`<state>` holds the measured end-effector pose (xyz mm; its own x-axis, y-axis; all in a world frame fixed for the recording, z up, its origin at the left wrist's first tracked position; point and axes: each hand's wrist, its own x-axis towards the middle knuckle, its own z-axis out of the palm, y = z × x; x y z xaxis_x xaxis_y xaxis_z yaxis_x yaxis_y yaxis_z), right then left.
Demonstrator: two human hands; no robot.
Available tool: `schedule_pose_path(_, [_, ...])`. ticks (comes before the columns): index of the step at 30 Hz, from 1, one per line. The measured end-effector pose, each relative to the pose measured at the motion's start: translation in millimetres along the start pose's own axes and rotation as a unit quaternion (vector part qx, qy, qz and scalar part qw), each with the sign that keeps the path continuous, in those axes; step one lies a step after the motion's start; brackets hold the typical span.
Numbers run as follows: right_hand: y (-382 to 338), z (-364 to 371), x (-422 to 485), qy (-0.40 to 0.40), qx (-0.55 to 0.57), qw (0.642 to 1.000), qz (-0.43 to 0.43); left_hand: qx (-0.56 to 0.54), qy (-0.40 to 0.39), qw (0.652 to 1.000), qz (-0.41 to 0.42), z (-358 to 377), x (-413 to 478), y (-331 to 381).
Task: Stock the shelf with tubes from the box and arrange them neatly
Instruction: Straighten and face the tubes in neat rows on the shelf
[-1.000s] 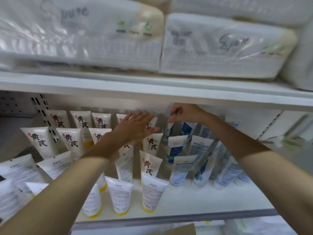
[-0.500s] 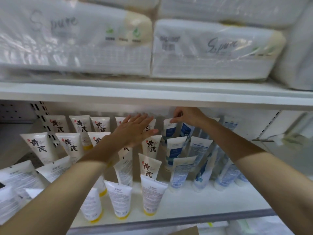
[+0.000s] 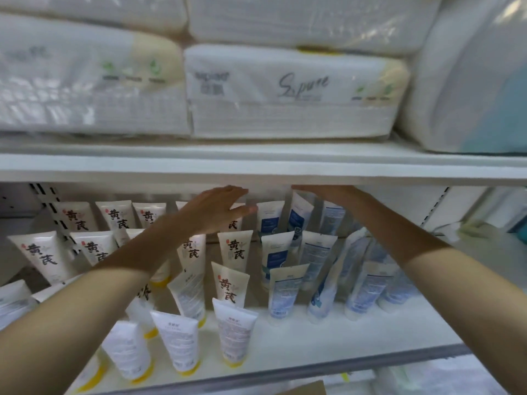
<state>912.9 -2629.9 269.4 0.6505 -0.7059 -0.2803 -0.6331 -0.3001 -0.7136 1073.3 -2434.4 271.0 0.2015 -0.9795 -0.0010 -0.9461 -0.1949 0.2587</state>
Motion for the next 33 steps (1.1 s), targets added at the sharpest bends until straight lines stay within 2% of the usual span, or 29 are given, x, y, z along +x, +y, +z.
schedule_pose_path(3, [30.5, -22.1, 17.8, -0.02, -0.038, 0.999, -0.004, -0.075, 0.0, 0.997, -0.037, -6.0, 14.2, 16.3])
schedule_pose_path(5, [36.6, -25.8, 12.2, -0.008, -0.05, 0.999, -0.004, -0.1, -0.036, 0.993, -0.055, -3.3, 26.5, 22.7])
schedule_pose_path(7, [30.8, -23.1, -2.0, 0.001, -0.066, 0.998, -0.011, -0.089, -0.087, 0.99, -0.061, 2.6, 38.7, 26.3])
schedule_pose_path(9, [29.4, -18.2, -8.8, 0.005, -0.095, 0.995, -0.011, -0.065, -0.097, 0.991, -0.059, 7.8, 46.5, 28.9])
schedule_pose_path(13, [31.5, -12.2, -7.2, 0.004, -0.11, 0.994, -0.023, -0.039, -0.087, 0.994, -0.061, 16.0, 54.4, 29.8])
schedule_pose_path(18, [37.4, -15.6, 4.4, -0.022, -0.092, 0.995, -0.032, -0.117, -0.071, 0.987, -0.081, 23.0, 62.6, 24.6])
schedule_pose_path(26, [33.9, -24.5, -6.6, 0.0, -0.144, 0.987, -0.07, -0.016, -0.005, 0.999, -0.046, 25.8, 68.0, 17.4])
schedule_pose_path(33, [22.0, -26.4, -21.1, 0.012, -0.225, 0.966, -0.125, -0.024, 0.013, 0.999, -0.031, 16.8, 58.9, 19.8])
